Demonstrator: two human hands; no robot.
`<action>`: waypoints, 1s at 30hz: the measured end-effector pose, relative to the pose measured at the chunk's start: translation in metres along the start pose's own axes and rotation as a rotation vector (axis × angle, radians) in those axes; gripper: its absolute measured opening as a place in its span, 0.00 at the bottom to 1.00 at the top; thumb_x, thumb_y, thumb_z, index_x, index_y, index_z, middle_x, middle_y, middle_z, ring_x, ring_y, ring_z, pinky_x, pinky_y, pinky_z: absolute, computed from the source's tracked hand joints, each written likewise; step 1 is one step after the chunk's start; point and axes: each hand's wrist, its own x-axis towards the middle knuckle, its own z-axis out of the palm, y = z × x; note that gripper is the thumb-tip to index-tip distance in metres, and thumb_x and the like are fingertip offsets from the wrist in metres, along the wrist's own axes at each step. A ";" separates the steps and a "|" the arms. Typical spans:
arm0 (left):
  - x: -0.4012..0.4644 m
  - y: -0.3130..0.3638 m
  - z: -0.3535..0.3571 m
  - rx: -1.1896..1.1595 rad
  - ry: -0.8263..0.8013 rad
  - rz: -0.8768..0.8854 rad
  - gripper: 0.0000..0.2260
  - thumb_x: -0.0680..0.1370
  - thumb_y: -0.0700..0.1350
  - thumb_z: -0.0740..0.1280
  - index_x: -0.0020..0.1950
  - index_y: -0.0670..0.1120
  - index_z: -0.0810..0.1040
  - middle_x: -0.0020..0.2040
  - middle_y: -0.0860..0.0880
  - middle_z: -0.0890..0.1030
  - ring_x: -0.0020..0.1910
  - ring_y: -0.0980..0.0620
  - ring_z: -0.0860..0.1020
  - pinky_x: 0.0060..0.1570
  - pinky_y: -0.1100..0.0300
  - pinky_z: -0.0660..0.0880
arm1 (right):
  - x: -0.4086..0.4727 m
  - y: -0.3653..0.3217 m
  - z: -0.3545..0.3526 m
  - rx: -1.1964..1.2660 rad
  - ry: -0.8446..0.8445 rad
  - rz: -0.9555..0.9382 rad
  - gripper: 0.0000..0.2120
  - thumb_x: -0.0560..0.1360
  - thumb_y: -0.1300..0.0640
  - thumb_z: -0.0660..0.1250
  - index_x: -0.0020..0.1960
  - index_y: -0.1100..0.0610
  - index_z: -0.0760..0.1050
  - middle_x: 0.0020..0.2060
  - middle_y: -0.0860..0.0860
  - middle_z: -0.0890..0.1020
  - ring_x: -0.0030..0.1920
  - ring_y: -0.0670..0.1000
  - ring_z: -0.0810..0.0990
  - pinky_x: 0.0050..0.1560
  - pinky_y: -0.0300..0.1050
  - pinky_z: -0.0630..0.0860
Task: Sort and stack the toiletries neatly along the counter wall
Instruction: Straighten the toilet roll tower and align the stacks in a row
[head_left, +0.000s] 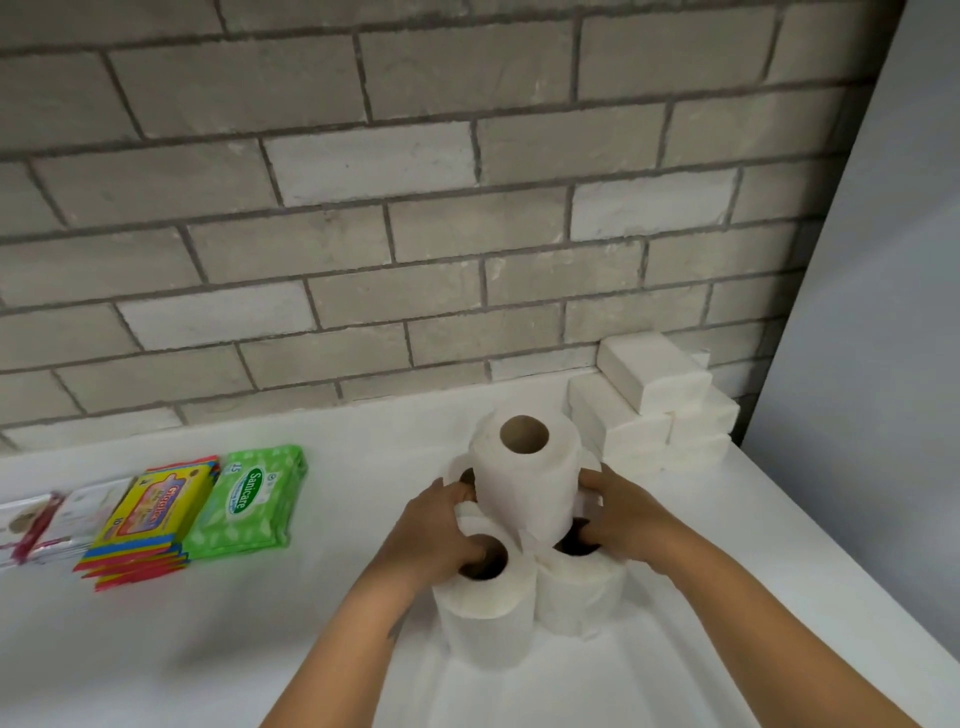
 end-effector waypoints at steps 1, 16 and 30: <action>-0.002 0.001 0.002 -0.010 0.009 -0.002 0.20 0.67 0.44 0.72 0.57 0.56 0.72 0.53 0.54 0.75 0.50 0.55 0.75 0.42 0.68 0.69 | -0.003 0.003 -0.001 0.040 -0.005 -0.013 0.37 0.68 0.63 0.68 0.71 0.40 0.61 0.71 0.43 0.61 0.64 0.51 0.70 0.58 0.42 0.72; -0.044 -0.023 0.017 -0.498 -0.238 0.217 0.53 0.60 0.40 0.79 0.75 0.57 0.50 0.69 0.57 0.69 0.68 0.56 0.69 0.59 0.66 0.71 | -0.024 0.041 0.008 0.318 -0.232 -0.091 0.64 0.51 0.55 0.81 0.73 0.38 0.43 0.64 0.39 0.71 0.65 0.47 0.70 0.65 0.51 0.72; 0.009 -0.028 0.006 -0.467 -0.162 0.188 0.48 0.62 0.33 0.77 0.75 0.51 0.54 0.66 0.57 0.73 0.63 0.62 0.73 0.53 0.67 0.74 | 0.033 0.024 -0.001 0.373 -0.202 -0.072 0.61 0.50 0.63 0.78 0.73 0.39 0.49 0.59 0.46 0.77 0.61 0.52 0.75 0.61 0.53 0.75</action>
